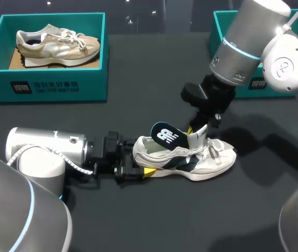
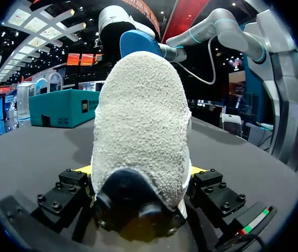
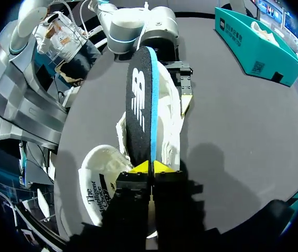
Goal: Take the shoe out of the shoebox, open the shoe tongue, remove and reinsert the insole, then place the shoe into the shoebox
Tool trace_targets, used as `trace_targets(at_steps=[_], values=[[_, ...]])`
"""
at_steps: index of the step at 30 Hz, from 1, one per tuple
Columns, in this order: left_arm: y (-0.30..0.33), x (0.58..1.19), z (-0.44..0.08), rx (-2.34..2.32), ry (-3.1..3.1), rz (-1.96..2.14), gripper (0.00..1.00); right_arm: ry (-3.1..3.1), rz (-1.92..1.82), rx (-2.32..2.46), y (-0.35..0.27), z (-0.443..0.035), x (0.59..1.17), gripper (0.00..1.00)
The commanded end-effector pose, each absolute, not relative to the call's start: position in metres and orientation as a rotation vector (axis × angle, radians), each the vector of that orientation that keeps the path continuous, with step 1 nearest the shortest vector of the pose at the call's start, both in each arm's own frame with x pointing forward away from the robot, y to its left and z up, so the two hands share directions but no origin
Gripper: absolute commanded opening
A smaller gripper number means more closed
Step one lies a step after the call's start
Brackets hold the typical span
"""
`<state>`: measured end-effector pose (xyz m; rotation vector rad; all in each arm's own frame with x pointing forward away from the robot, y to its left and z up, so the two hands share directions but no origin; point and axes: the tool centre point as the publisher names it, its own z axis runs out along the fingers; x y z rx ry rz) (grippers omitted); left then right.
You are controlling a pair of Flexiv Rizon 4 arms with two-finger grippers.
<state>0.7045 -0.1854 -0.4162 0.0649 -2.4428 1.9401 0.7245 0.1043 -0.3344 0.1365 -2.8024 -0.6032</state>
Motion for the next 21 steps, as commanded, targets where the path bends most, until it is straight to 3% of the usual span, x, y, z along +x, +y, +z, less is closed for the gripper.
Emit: trace_targets(at_steps=[1, 9, 21], values=[[-0.186, 0.705, -0.423, 0.067, -2.444, 1.94, 0.0, -2.797, -0.58, 0.225, 0.118, -0.326, 0.718, 0.0], [-0.186, 0.705, -0.423, 0.067, -2.444, 1.94, 0.0, -2.775, -0.531, 0.399, 0.158, -0.315, 0.704, 0.0], [-0.186, 0.705, -0.423, 0.067, -2.444, 1.94, 0.0, -2.785, -0.545, 0.325, 0.166, -0.314, 0.712, 0.0]])
